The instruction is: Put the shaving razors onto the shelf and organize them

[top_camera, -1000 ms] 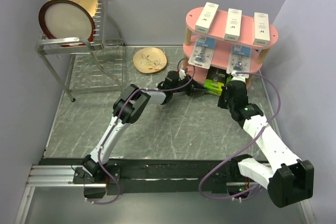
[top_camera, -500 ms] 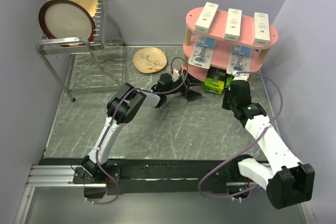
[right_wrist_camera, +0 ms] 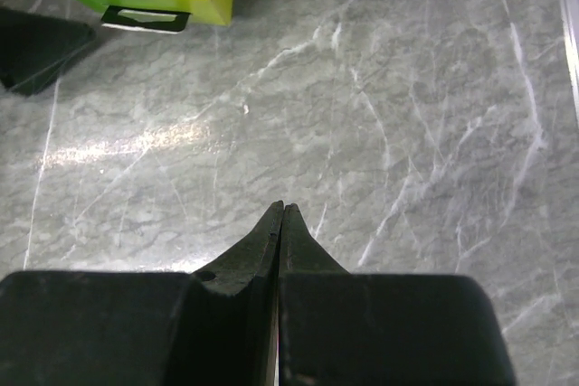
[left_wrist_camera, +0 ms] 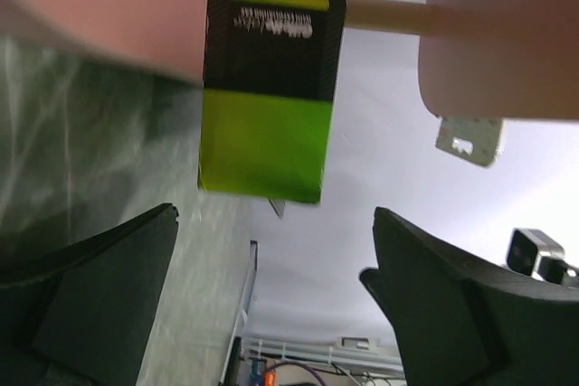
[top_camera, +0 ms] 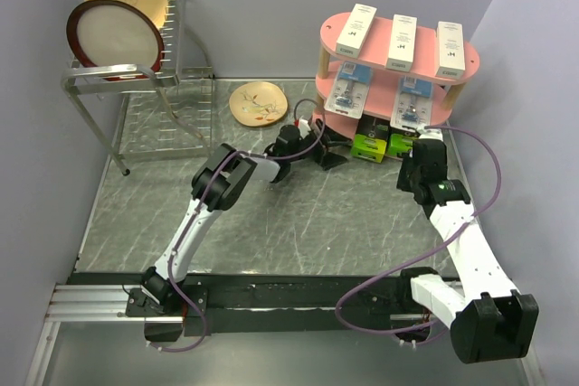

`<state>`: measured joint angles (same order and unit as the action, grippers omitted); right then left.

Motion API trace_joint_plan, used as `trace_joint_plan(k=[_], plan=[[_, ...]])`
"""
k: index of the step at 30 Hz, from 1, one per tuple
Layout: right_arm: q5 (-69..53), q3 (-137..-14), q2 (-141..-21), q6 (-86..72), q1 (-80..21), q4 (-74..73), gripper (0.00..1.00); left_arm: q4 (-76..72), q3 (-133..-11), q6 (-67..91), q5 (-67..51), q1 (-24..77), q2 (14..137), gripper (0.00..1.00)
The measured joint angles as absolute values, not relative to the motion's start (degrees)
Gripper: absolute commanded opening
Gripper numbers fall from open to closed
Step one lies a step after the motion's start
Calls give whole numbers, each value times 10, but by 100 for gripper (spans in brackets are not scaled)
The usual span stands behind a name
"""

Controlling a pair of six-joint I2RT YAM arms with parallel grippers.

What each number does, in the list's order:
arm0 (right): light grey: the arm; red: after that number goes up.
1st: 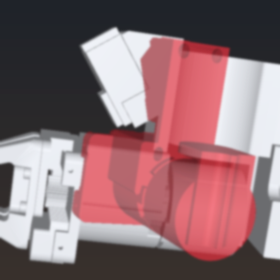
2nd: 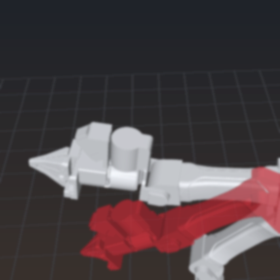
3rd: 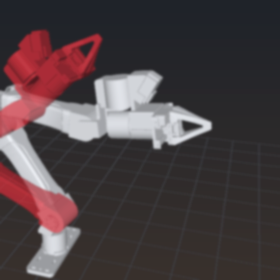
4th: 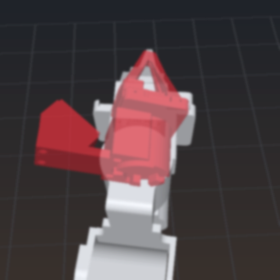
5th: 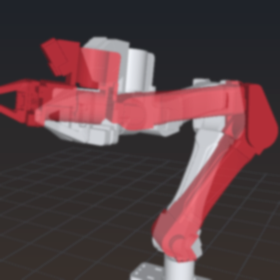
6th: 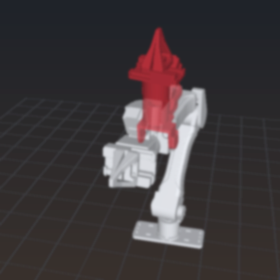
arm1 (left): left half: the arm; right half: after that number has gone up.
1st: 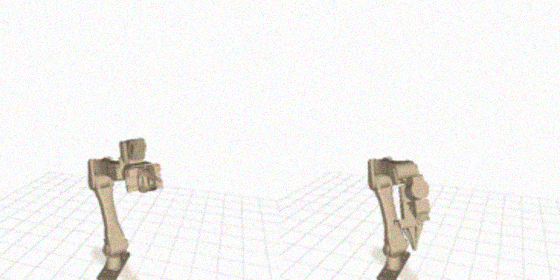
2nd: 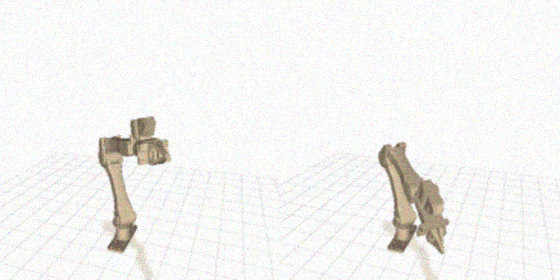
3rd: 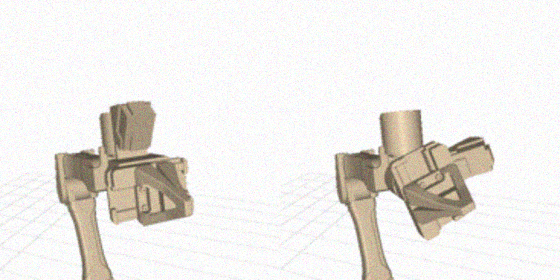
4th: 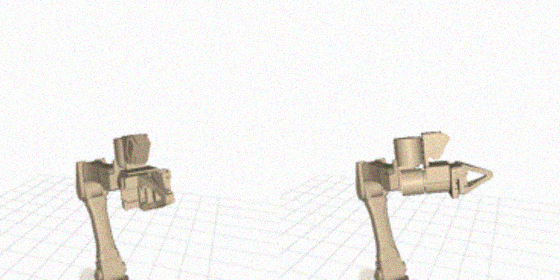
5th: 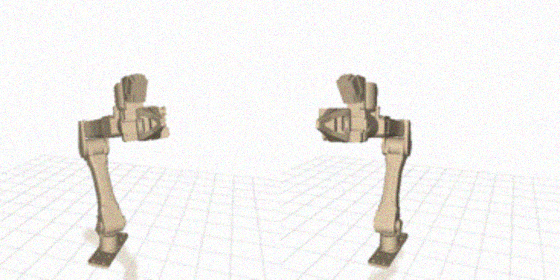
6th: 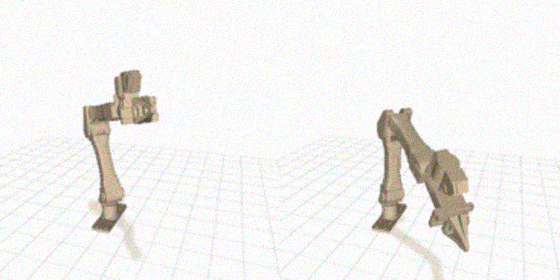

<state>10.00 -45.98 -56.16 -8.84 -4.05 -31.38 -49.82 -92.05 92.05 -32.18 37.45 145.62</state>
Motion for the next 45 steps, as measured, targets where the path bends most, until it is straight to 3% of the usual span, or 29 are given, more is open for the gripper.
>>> trace_joint_plan(k=[6, 14, 21, 30, 33, 37, 45], plan=[[98, -460, -552, -87, -23, -314, 0, -449, -1001, 877, -305, 388, 1496, 88], [95, -457, -547, -87, -16, -314, 0, -466, -997, 889, -285, 407, 1507, 66], [93, -457, -547, -87, -15, -313, 0, -494, -986, 927, -269, 408, 1507, 74], [91, -457, -559, -89, -15, -312, 0, -505, -987, 942, -255, 401, 1508, 72], [91, -457, -565, -90, -15, -312, 0, -505, -989, 942, -253, 399, 1510, 67], [91, -457, -570, -91, -15, -310, 0, -508, -993, 943, -252, 399, 1517, 52], [91, -457, -571, -92, -15, -309, 0, -530, -983, 948, -256, 391, 1519, 39]])
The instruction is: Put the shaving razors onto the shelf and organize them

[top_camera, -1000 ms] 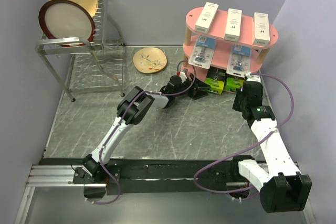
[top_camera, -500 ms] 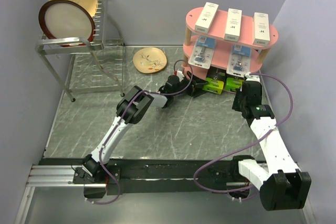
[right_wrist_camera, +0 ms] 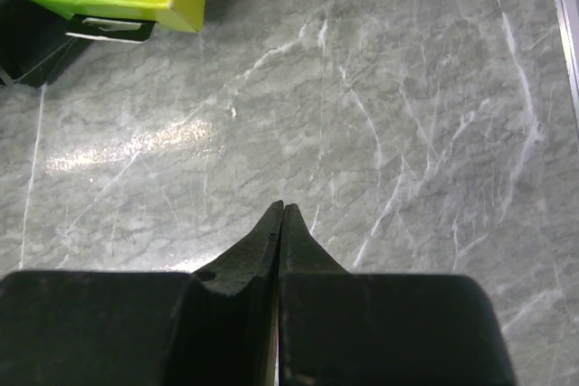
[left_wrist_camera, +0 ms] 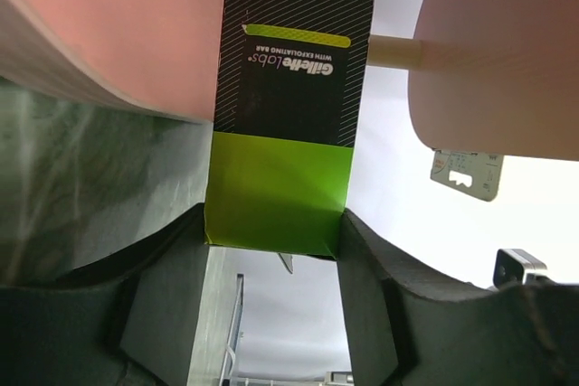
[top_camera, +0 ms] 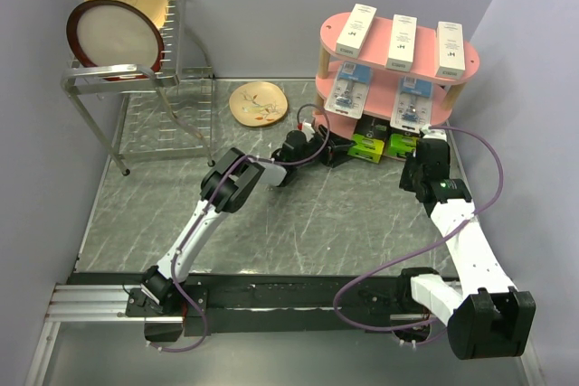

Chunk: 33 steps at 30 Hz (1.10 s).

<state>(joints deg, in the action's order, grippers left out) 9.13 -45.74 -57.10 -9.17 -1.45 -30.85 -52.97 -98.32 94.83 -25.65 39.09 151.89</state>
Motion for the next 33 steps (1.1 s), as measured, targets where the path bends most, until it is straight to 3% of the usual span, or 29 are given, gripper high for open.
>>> trace_joint_plan(k=[28, 33], plan=[[73, -448, -576, -111, -14, -283, 0, -528, -940, 942, -286, 295, 1489, 36], [70, -447, -578, -114, -14, -281, 0, -524, -924, 939, -294, 290, 1479, 49]])
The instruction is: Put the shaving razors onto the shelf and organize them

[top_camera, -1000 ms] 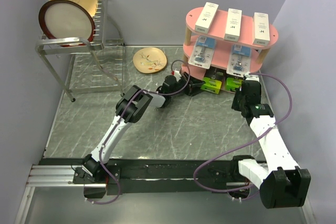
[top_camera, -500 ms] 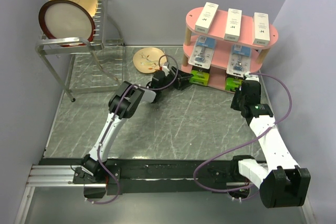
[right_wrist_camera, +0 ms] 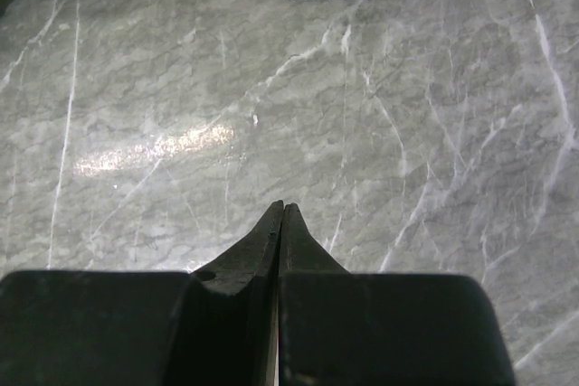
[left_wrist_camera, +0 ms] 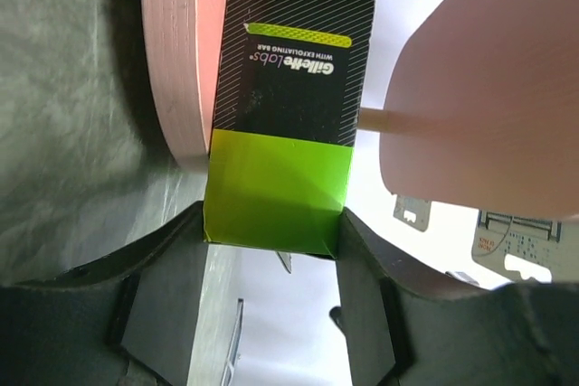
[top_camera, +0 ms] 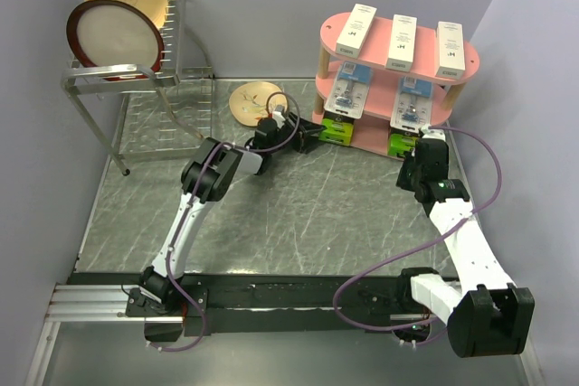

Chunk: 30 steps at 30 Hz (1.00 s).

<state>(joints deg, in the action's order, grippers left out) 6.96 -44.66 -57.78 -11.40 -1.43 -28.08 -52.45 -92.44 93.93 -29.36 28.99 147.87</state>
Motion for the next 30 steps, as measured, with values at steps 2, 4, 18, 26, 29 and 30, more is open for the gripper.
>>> trace_joint_plan(k=[2, 4, 18, 26, 29, 30], plan=[[68, -446, -578, -117, -14, -278, 0, -522, -920, 936, -302, 286, 1475, 60], [65, -446, -578, -119, -14, -275, 0, -521, -920, 927, -307, 281, 1475, 79], [62, -444, -579, -126, -14, -266, 0, -531, -877, 888, -331, 257, 1440, 99], [52, -437, -575, -124, -13, -267, 44, -509, -728, 844, -363, 259, 1334, 99], [42, -437, -554, -112, -13, -278, 65, -449, -661, 771, -386, 260, 1263, 99], [39, -438, -542, -106, -13, -287, 69, -420, -651, 741, -390, 261, 1241, 99]])
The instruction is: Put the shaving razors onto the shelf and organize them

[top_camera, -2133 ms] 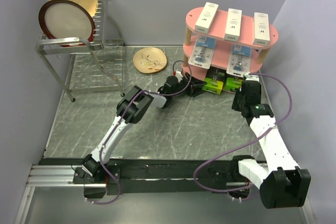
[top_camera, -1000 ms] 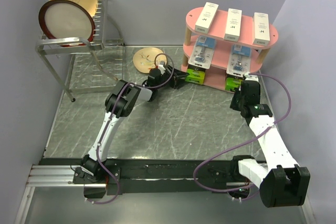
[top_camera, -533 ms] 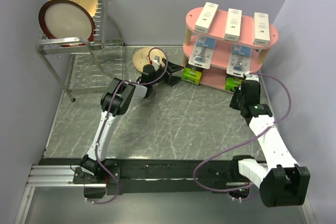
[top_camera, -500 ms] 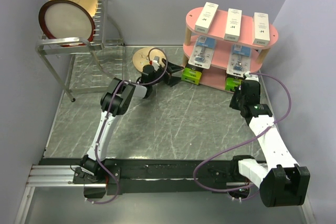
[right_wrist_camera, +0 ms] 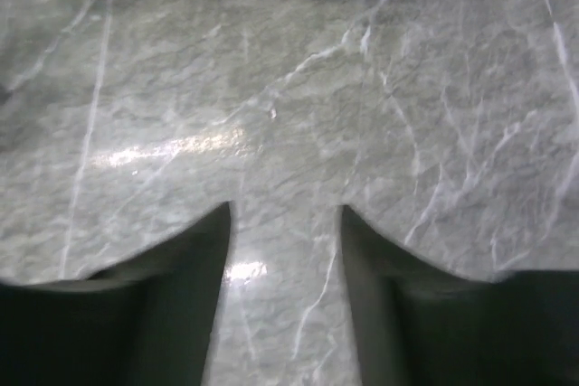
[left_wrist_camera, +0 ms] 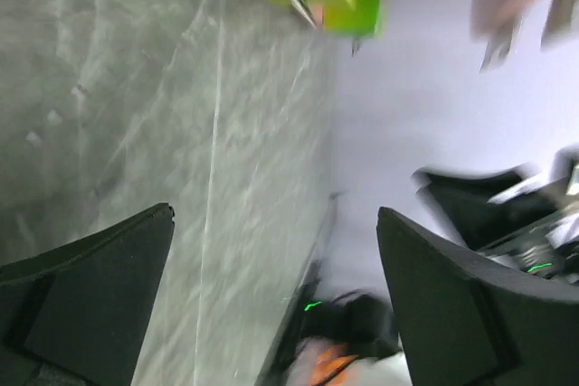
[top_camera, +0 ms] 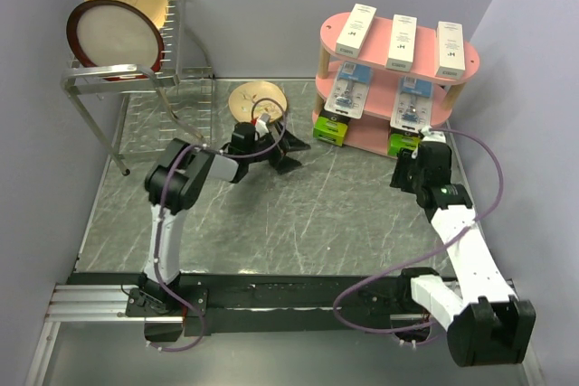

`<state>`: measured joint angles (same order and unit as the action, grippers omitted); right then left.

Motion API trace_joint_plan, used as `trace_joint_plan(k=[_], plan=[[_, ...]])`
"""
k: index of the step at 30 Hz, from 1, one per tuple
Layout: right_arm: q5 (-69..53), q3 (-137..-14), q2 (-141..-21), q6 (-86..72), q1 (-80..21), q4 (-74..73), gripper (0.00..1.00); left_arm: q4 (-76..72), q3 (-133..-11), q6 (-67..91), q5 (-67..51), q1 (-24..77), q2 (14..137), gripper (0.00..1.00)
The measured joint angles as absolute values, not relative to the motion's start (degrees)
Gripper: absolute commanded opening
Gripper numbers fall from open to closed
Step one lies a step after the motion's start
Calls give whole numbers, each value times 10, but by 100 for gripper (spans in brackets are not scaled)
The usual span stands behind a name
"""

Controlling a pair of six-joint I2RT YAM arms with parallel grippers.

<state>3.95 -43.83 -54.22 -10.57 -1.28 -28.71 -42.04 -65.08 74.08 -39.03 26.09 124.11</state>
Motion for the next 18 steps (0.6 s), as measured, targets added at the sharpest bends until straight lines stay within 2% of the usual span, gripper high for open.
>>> trace_joint_plan(k=[2, 4, 6, 10, 15, 18], plan=[[32, -442, -515, -95, -10, -306, 80, -337, -641, 646, -396, 265, 1186, 99], [17, -450, -487, -84, -7, -324, 100, -249, -641, 540, -389, 272, 1125, 99], [-1, -454, -457, -77, -7, -336, 100, -157, -644, 422, -369, 281, 1052, 100], [6, -459, -427, -74, -7, -368, 100, -37, -674, 295, -333, 288, 974, 99], [55, -531, -455, -64, -7, -427, 100, 64, -723, 182, -280, 279, 907, 99], [45, -546, -458, -44, -7, -429, 100, 87, -733, 143, -250, 274, 876, 100]])
